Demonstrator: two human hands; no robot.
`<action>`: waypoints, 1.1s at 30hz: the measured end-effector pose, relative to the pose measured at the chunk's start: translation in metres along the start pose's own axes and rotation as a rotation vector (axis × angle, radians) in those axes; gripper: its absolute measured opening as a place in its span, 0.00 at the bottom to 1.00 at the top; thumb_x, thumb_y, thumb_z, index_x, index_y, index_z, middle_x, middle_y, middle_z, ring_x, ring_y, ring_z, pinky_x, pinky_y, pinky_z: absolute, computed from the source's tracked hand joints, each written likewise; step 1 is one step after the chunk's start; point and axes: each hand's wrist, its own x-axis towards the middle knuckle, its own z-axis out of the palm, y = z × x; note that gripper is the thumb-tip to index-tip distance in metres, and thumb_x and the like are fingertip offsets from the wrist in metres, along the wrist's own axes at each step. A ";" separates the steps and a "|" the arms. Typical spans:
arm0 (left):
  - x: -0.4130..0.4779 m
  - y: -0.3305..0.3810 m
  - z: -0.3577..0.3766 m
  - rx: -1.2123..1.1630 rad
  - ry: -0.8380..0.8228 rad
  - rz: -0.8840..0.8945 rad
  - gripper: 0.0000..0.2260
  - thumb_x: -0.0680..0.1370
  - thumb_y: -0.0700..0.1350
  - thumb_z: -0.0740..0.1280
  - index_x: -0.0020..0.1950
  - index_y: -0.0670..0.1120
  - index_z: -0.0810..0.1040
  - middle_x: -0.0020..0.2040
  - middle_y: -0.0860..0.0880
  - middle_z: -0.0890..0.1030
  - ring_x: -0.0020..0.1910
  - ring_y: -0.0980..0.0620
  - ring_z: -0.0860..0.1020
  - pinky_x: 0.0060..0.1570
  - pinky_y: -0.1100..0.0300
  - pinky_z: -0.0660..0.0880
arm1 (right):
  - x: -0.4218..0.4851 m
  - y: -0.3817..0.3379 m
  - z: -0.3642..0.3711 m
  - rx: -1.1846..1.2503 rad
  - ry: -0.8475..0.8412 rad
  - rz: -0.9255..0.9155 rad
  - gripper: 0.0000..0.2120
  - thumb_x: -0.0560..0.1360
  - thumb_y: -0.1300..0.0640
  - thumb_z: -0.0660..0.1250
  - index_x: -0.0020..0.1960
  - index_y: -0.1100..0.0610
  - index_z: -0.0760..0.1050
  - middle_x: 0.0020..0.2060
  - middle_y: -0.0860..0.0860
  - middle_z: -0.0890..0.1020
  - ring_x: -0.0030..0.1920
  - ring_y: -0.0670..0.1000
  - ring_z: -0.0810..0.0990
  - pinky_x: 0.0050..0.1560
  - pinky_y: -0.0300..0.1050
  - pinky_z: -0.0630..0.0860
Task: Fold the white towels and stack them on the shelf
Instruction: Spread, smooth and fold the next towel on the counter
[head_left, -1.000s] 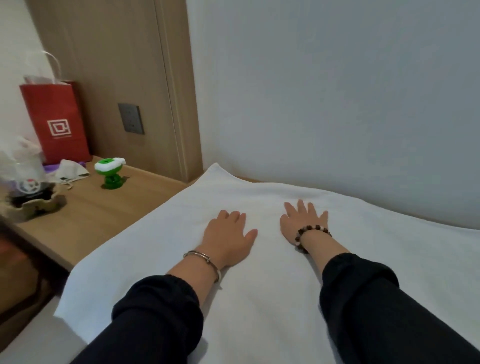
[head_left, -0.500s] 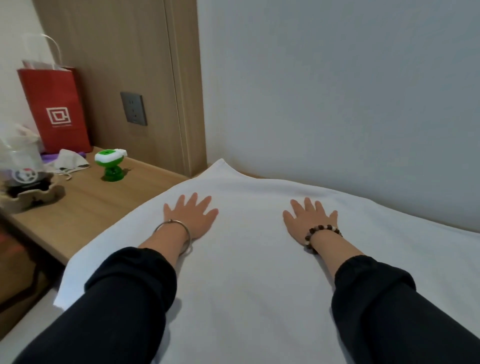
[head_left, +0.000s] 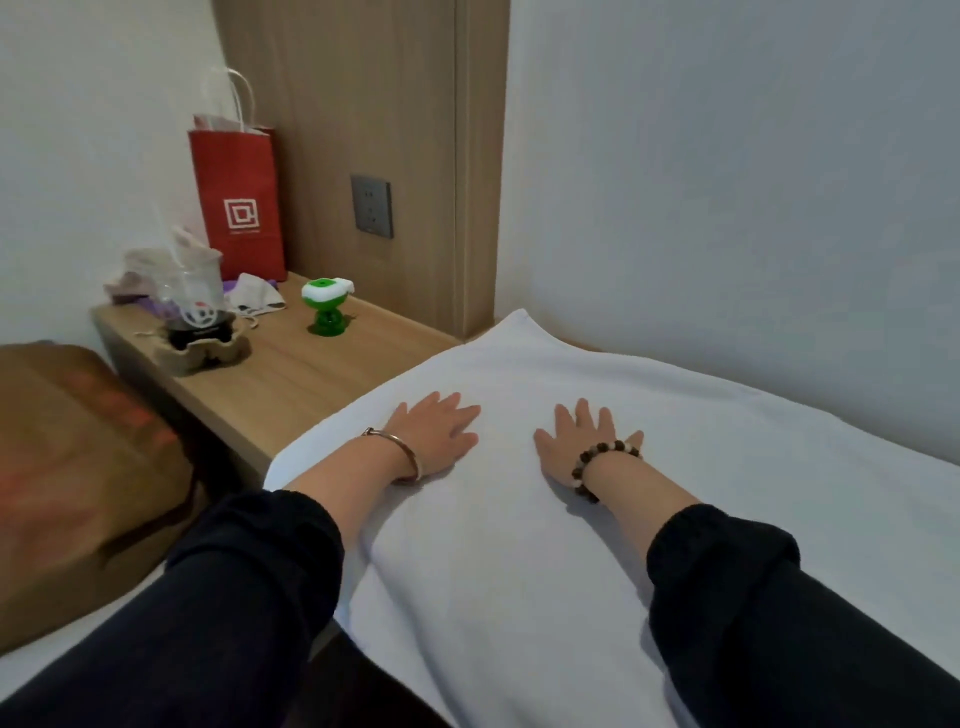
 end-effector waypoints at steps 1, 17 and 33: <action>-0.010 -0.006 0.001 0.001 -0.004 -0.016 0.23 0.83 0.56 0.49 0.77 0.56 0.50 0.79 0.53 0.46 0.77 0.50 0.44 0.72 0.44 0.44 | -0.008 -0.019 0.004 -0.008 -0.013 -0.060 0.30 0.80 0.39 0.39 0.78 0.48 0.38 0.77 0.49 0.37 0.76 0.56 0.37 0.72 0.67 0.41; -0.065 -0.081 0.018 0.005 0.188 -0.357 0.25 0.81 0.58 0.46 0.76 0.50 0.56 0.76 0.48 0.58 0.74 0.47 0.57 0.69 0.44 0.55 | -0.041 -0.102 0.037 0.021 0.118 -0.179 0.29 0.79 0.39 0.39 0.78 0.46 0.41 0.77 0.50 0.40 0.77 0.57 0.39 0.70 0.69 0.40; -0.068 -0.092 -0.034 -0.414 0.139 -0.493 0.16 0.70 0.57 0.68 0.34 0.47 0.68 0.32 0.50 0.67 0.31 0.51 0.67 0.31 0.60 0.63 | -0.038 -0.101 0.039 0.011 0.166 -0.193 0.30 0.78 0.39 0.40 0.78 0.47 0.43 0.78 0.51 0.43 0.77 0.57 0.42 0.72 0.66 0.43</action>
